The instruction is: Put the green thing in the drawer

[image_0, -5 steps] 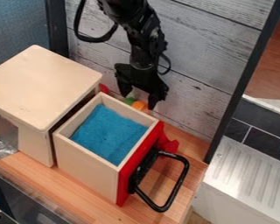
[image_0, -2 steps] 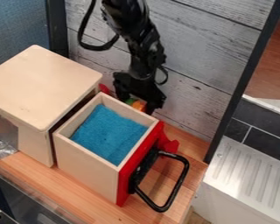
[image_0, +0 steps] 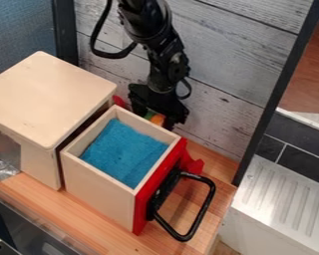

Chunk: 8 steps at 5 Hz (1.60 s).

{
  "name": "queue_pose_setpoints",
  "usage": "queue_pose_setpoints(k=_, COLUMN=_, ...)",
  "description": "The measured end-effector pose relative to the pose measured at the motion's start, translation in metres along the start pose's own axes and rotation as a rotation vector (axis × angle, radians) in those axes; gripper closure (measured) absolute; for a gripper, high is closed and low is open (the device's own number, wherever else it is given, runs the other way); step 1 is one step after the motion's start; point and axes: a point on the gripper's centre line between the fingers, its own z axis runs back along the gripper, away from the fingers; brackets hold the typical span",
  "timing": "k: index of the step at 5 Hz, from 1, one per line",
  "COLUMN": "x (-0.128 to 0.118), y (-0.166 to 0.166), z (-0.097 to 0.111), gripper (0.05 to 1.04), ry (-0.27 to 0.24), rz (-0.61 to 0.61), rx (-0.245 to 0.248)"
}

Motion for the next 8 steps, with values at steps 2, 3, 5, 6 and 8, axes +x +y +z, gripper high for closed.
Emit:
queue_pose_setpoints(k=2, x=0.002, y=0.008, z=0.067, gripper=0.250, ry=-0.091, rz=0.013, rx=-0.107)
queue_pose_setpoints(k=3, x=0.000, y=0.020, z=0.106, gripper=0.250, ry=-0.139, rz=0.009, rx=-0.180)
queue_pose_setpoints(k=5, x=-0.038, y=0.041, z=0.161, gripper=0.250, ry=-0.175, rz=-0.044, rx=-0.287)
queue_pose_setpoints(k=6, x=-0.072, y=0.044, z=0.161, gripper=0.191, ry=-0.144, rz=-0.095, rx=-0.294)
queue_pose_setpoints(k=8, x=-0.102, y=0.049, z=0.141, gripper=0.075, ry=-0.140, rz=-0.103, rx=-0.219)
